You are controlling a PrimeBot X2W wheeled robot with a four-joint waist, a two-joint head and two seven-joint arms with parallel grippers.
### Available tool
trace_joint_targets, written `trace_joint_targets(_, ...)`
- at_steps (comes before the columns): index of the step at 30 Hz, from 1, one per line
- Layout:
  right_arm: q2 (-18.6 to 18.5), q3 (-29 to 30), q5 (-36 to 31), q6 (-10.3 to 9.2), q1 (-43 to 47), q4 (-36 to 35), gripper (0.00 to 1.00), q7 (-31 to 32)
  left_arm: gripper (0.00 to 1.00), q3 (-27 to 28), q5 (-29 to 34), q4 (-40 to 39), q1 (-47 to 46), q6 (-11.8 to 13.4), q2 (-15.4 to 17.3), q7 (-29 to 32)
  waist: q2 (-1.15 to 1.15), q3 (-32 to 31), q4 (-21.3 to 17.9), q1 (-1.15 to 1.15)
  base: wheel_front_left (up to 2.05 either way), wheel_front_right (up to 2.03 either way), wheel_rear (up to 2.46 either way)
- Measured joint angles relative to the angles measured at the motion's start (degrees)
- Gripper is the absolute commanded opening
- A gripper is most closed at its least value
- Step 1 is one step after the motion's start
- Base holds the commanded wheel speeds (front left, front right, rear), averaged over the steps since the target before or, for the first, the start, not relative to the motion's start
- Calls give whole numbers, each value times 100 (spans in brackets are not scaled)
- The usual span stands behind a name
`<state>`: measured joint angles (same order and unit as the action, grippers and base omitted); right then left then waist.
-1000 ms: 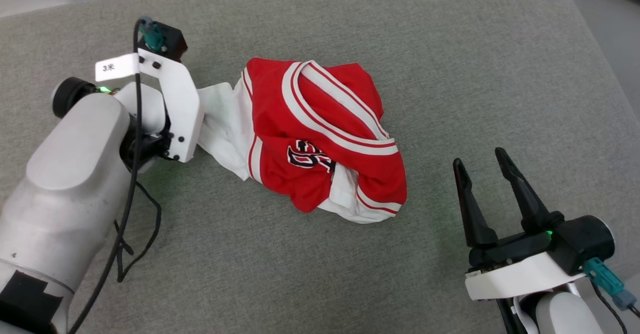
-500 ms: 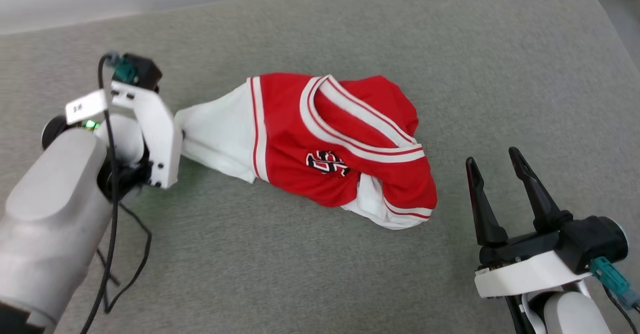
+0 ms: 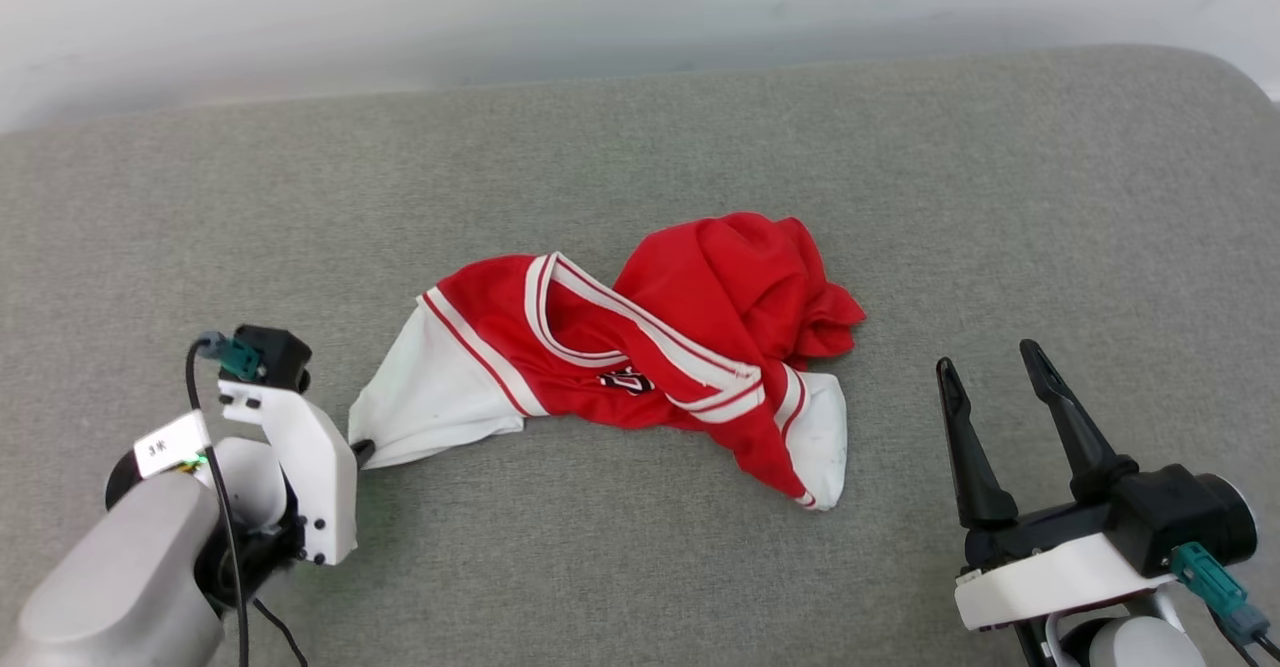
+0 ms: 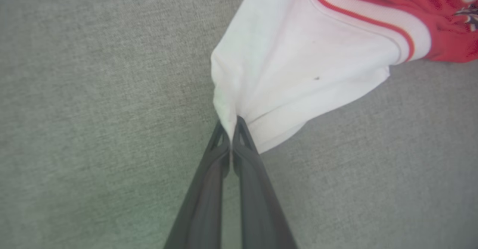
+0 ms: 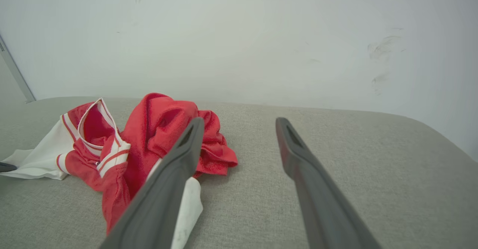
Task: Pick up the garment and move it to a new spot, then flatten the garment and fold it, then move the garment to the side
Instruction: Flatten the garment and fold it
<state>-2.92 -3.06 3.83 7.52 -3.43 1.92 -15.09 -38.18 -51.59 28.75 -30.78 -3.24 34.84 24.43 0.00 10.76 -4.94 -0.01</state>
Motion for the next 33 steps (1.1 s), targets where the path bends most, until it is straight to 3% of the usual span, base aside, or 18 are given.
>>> trace_joint_targets(2, 0, -14, -36, 0, -1, 10, 100, 0, 0, 13, 0, -157, 135, 93, -8, -123, 0, -50, 52, 0, 0, 0, 0)
trace_joint_targets(3, 0, -10, -38, 0, -1, 19, 100, 0, 9, 19, 34, -229, 183, 148, -8, -220, 0, -70, 73, 0, 0, 0, 0)
trace_joint_targets(4, 0, -1, -38, 0, 1, 25, 100, 0, 84, 30, 101, -294, 213, 204, -7, -375, 0, -89, 93, 0, 0, 0, 0)
trace_joint_targets(5, 0, 3, -40, 0, 2, 34, 100, 0, 100, 42, 191, -350, 221, 249, -4, -545, 0, -107, 111, 0, 0, 0, 0)
trace_joint_targets(9, 0, 42, -90, 0, 59, 80, 100, 0, 100, 146, 523, -595, 246, 372, -45, -1473, 0, -206, 178, 0, 0, 0, 0)
trace_joint_targets(16, -1, 135, -265, 0, 184, 104, 100, 0, 100, 370, 1233, -1095, 556, 586, -209, -3697, 0, -476, 328, 0, 0, 0, 0)
trace_joint_targets(20, -1, 102, -489, 0, 288, 202, 100, 0, 100, 888, 1658, -1680, 1004, 864, -524, -3932, 0, -635, 422, 0, 0, 0, 0)
trace_joint_targets(23, -88, -18, -489, 1, 329, 359, 100, 235, 100, 1424, 2317, -2443, 1474, 934, -869, -3951, 0, -702, 504, 0, 0, 0, 0)
trace_joint_targets(26, -392, -245, -312, 0, 328, 459, 100, 1038, 100, 1786, 2767, -2792, 2087, 851, -1195, -3950, 0, -740, 579, 0, 0, 0, 0)
trace_joint_targets(33, -1170, -675, 655, 0, 115, 81, 100, 3980, 100, 2360, 3368, -2991, 2515, 303, -1786, -3950, 0, -704, 800, 0, 0, 0, 0)
